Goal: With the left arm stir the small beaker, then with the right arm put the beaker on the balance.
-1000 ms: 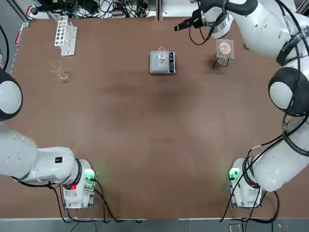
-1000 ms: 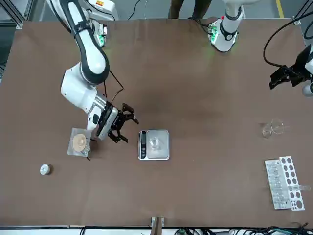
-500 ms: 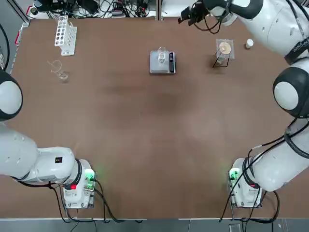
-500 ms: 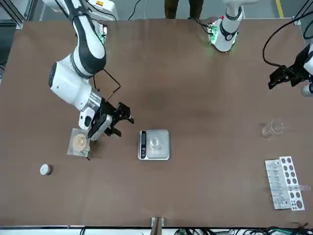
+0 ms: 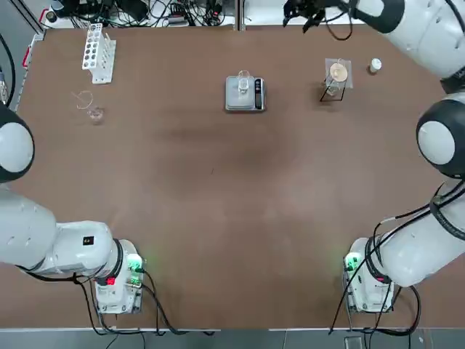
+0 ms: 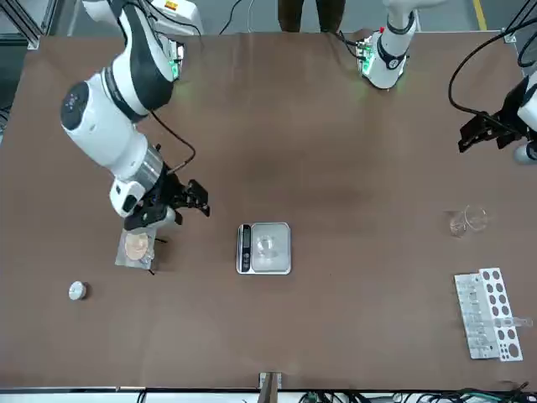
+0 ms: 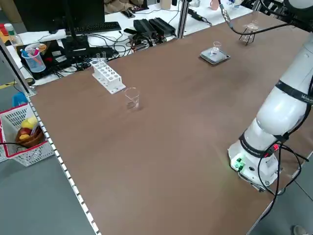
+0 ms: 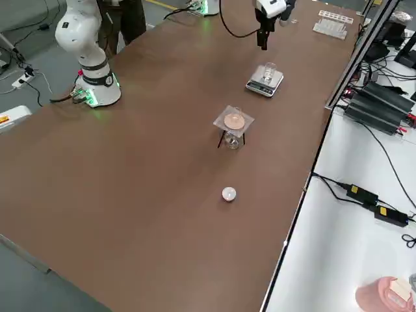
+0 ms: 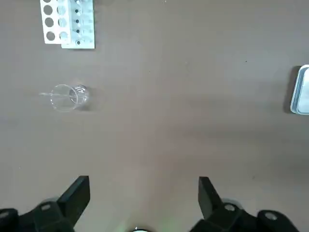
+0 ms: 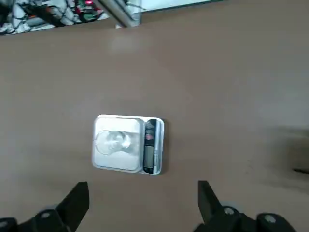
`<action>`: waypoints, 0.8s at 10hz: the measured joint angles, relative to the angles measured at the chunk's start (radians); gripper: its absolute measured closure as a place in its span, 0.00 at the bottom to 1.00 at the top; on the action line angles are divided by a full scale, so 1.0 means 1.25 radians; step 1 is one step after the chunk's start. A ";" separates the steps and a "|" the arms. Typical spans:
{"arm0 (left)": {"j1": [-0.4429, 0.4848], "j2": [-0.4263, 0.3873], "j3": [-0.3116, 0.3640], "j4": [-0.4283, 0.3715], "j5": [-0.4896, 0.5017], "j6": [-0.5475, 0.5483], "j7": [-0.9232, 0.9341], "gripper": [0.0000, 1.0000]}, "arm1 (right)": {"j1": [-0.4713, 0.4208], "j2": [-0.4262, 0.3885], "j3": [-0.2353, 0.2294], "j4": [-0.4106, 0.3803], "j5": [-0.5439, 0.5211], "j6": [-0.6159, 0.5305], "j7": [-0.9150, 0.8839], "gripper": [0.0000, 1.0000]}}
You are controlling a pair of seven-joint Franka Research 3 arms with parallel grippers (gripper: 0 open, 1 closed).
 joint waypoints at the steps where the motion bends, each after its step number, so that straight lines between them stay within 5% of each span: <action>1: 0.000 0.000 -0.001 0.000 0.000 0.000 0.000 0.01 | -0.013 -0.008 -0.003 0.011 -0.026 -0.033 0.031 0.00; 8: 0.000 0.000 -0.008 0.000 0.000 0.000 0.000 0.01 | -0.061 -0.050 -0.116 0.123 -0.130 -0.292 0.051 0.00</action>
